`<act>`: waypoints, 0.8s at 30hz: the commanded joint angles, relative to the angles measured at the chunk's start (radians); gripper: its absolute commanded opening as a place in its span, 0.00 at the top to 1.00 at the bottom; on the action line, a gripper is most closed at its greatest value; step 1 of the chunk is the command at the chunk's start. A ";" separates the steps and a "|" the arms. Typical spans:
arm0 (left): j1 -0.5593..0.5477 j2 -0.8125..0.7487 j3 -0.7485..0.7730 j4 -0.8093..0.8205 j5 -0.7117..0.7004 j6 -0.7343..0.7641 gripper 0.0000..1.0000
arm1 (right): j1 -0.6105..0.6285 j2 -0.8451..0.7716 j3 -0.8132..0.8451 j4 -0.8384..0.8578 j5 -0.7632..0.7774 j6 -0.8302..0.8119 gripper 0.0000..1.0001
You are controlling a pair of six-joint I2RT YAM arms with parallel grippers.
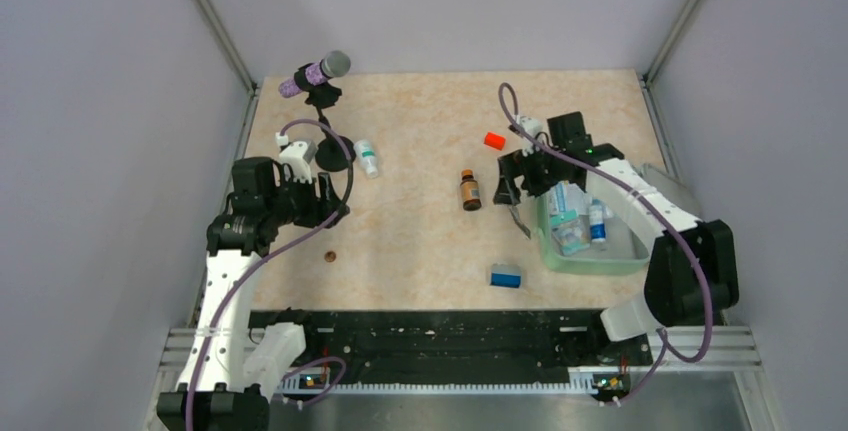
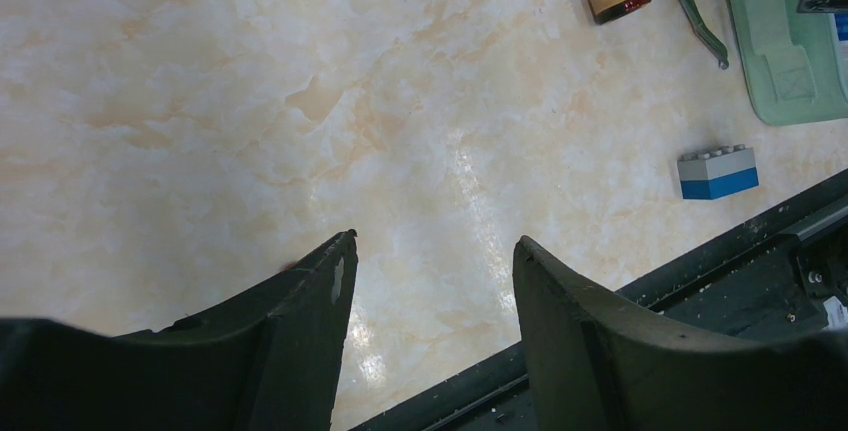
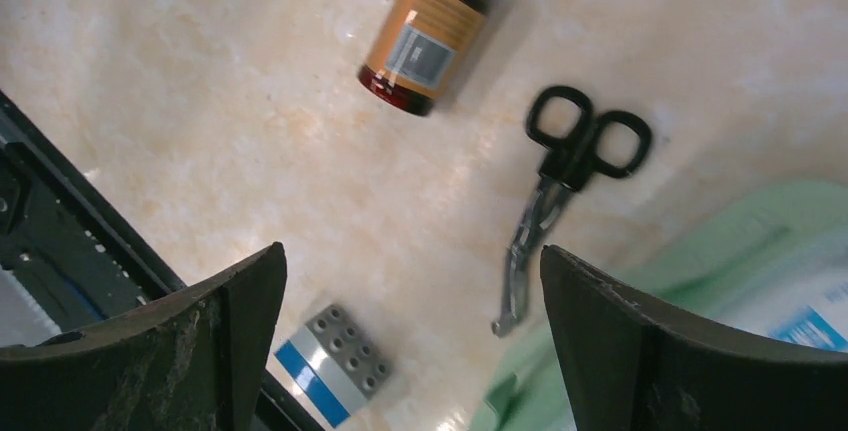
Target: Organize the medicine kit
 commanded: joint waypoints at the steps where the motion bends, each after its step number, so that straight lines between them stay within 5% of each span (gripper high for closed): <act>1: 0.003 -0.011 0.008 0.015 0.010 0.014 0.37 | 0.097 0.077 0.100 0.096 0.036 0.094 0.05; 12: 0.004 -0.008 0.015 0.006 -0.001 0.015 0.37 | 0.149 0.370 0.290 0.105 0.117 0.169 0.01; 17: 0.004 -0.004 0.016 0.004 -0.006 0.014 0.37 | 0.164 0.482 0.366 0.095 0.094 0.184 0.19; 24: 0.004 -0.003 0.006 0.008 -0.009 0.014 0.37 | 0.222 0.574 0.439 0.065 0.152 0.159 0.27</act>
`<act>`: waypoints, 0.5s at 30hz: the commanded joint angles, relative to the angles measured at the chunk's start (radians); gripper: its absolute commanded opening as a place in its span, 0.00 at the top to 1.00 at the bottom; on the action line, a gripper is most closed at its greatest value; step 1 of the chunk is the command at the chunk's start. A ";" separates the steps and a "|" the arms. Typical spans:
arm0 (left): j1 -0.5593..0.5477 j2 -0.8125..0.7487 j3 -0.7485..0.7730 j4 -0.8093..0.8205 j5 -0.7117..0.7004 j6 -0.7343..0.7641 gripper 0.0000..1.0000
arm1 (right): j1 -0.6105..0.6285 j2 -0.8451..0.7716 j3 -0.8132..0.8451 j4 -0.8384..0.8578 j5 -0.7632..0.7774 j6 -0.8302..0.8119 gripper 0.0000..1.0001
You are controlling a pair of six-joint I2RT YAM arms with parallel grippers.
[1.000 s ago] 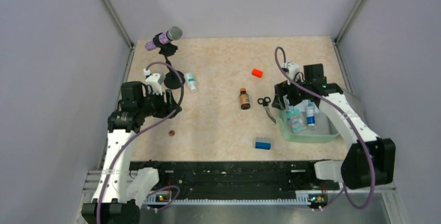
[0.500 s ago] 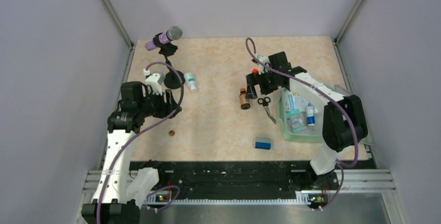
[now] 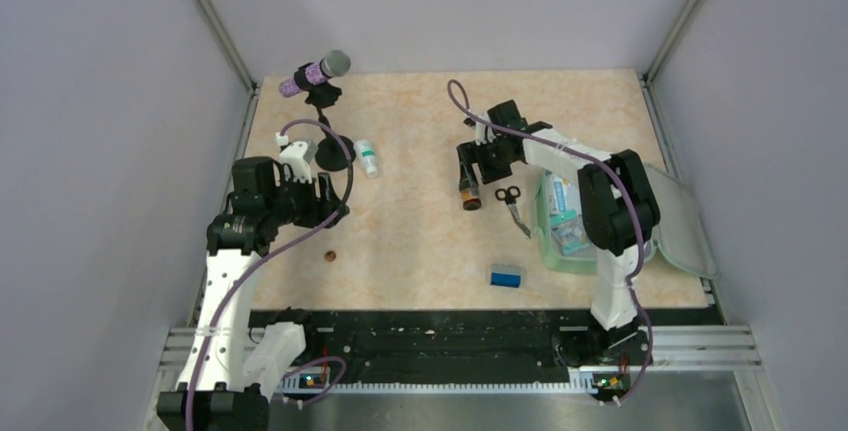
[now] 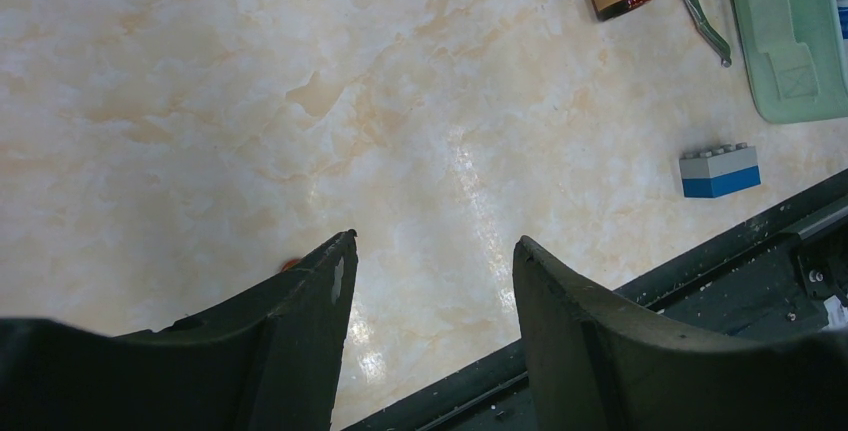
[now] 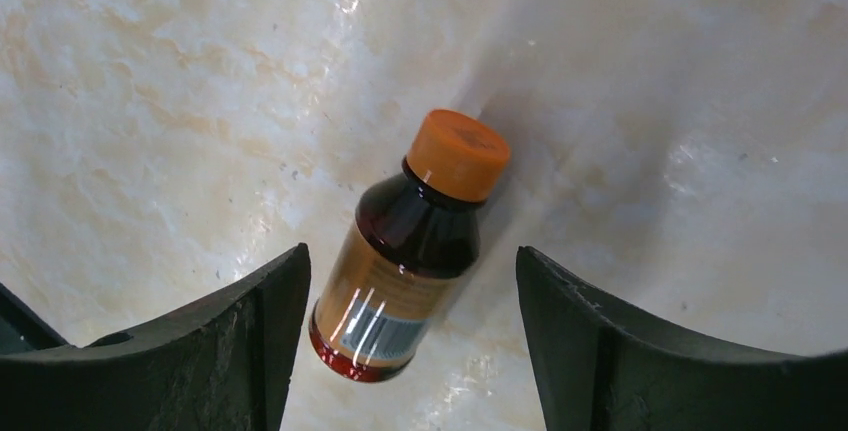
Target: Organize the medicine kit
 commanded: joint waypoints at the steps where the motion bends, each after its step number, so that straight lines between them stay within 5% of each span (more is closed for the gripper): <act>1: 0.004 -0.004 0.005 0.017 -0.003 0.014 0.37 | 0.057 0.041 0.084 -0.022 0.063 -0.015 0.27; 8: 0.004 -0.001 0.004 0.020 0.005 0.014 0.37 | 0.092 0.028 0.041 -0.035 0.170 -0.028 0.35; 12: 0.004 0.005 0.004 0.027 0.014 0.014 0.37 | 0.093 -0.012 0.024 -0.055 0.194 -0.055 0.57; 15: 0.004 0.010 0.008 0.028 0.023 0.013 0.37 | 0.093 -0.062 0.016 -0.072 0.191 -0.104 0.62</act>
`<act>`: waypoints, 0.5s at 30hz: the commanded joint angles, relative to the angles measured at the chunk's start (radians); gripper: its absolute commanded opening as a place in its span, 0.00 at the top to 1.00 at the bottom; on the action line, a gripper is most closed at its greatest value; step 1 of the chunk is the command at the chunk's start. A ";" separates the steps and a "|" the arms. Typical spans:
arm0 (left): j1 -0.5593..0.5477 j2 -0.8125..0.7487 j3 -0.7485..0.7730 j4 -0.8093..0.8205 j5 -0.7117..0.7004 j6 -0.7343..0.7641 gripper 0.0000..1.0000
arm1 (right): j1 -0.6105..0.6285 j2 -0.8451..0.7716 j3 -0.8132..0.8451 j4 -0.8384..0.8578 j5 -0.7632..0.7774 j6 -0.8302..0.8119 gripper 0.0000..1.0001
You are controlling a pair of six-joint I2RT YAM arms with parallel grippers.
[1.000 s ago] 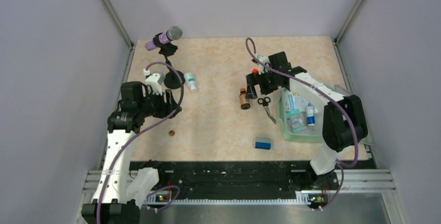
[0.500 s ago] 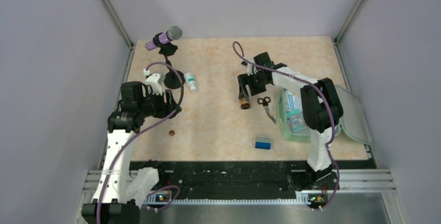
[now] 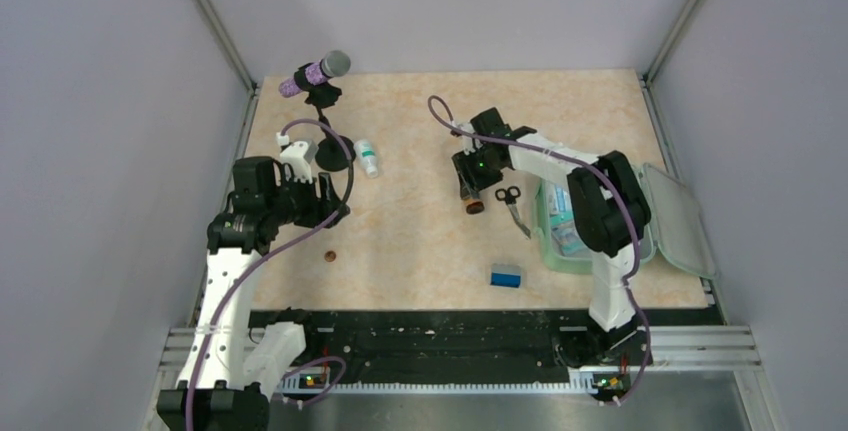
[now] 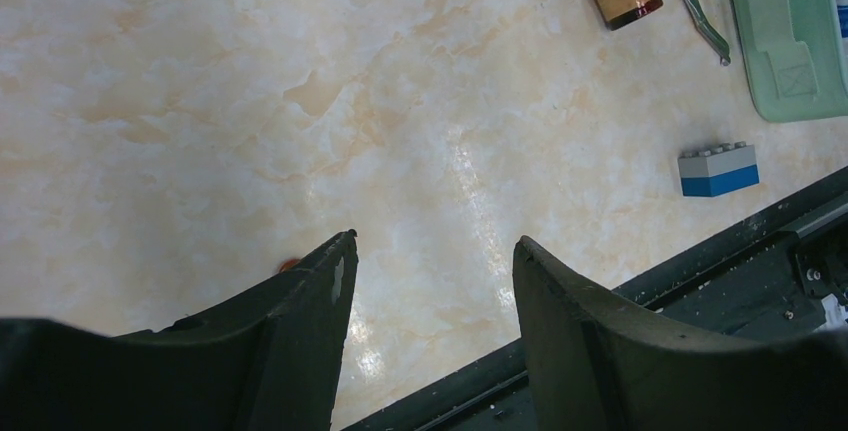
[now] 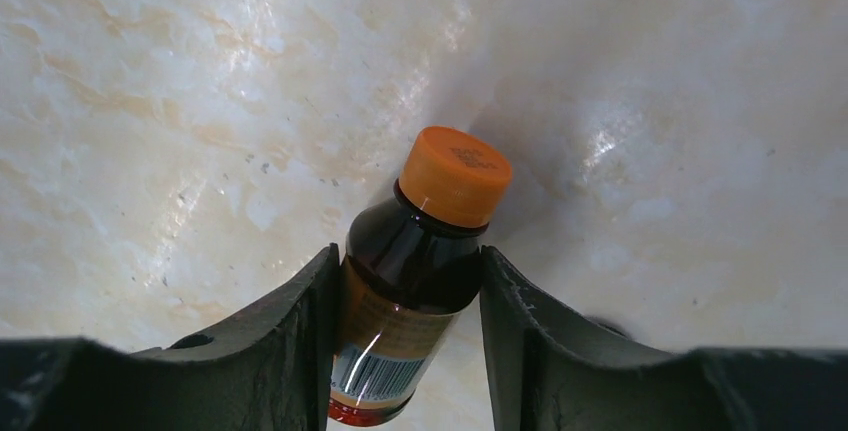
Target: Organize the medicine kit
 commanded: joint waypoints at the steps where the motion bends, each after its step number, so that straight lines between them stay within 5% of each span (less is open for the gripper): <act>1: 0.005 0.006 0.009 0.027 0.025 0.012 0.37 | 0.005 -0.126 -0.018 -0.041 0.029 -0.076 0.64; 8: 0.004 0.006 0.010 0.026 0.033 0.011 0.37 | 0.004 -0.449 -0.095 -0.077 -0.096 -0.279 0.70; 15: 0.004 0.013 0.001 0.041 0.043 0.003 0.37 | 0.000 -0.867 -0.330 -0.108 0.050 -0.689 0.73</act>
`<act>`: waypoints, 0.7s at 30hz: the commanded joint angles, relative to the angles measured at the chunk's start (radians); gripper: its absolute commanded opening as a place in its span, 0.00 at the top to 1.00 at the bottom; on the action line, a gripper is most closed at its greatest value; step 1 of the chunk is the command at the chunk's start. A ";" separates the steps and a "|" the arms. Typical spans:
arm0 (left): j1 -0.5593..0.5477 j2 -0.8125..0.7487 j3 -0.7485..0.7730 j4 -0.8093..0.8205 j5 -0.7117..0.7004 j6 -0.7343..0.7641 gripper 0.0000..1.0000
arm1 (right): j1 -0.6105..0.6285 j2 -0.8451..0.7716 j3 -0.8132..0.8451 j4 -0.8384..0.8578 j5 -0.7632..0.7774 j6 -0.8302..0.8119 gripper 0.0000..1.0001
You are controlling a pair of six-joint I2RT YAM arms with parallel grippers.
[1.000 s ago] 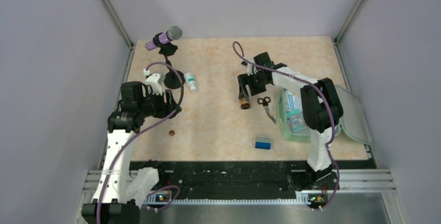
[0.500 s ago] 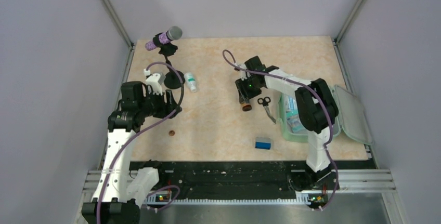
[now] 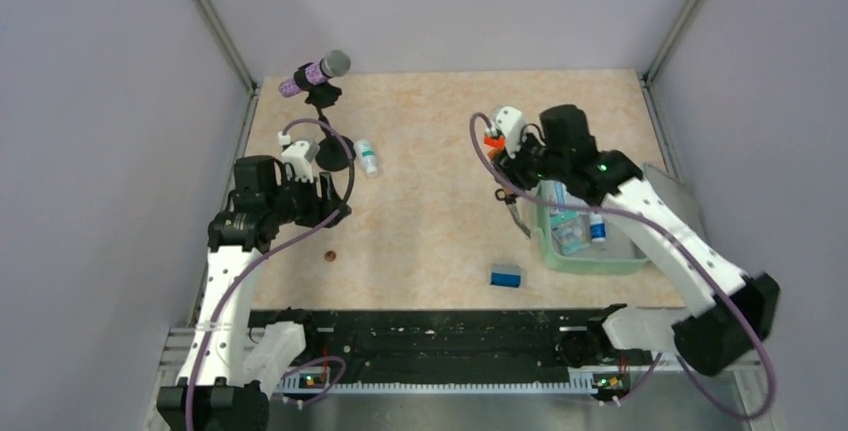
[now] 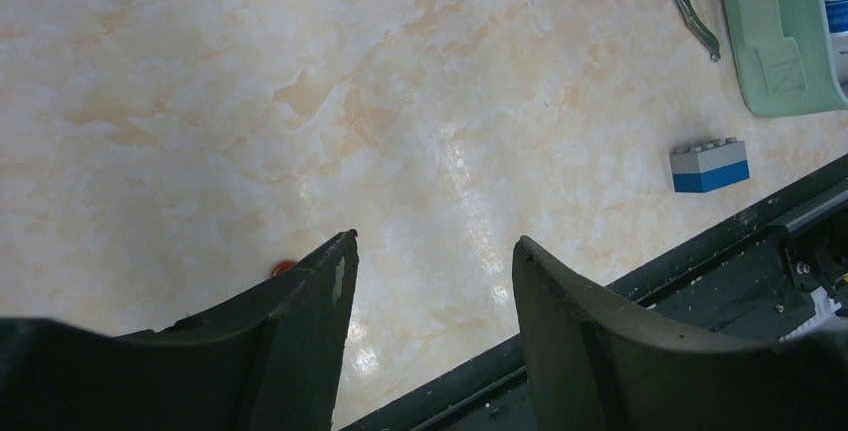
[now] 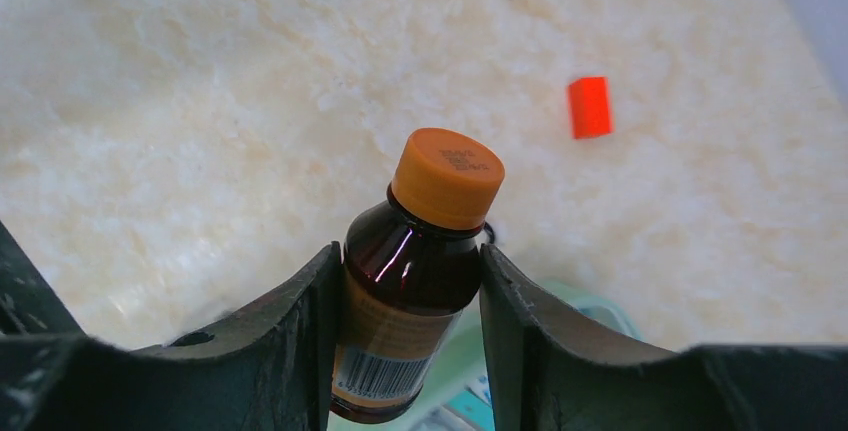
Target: Organize the medicine kit
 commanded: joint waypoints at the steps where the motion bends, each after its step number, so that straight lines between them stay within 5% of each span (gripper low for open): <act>1: 0.004 0.002 -0.001 0.042 0.021 0.004 0.37 | -0.002 -0.231 -0.151 -0.025 0.105 -0.355 0.73; 9: 0.004 -0.012 -0.014 0.054 0.019 0.007 0.37 | -0.097 -0.501 -0.412 -0.026 0.210 -0.852 0.77; 21: 0.004 -0.030 -0.023 0.061 0.016 0.014 0.37 | -0.296 -0.538 -0.541 -0.148 0.117 -1.162 0.77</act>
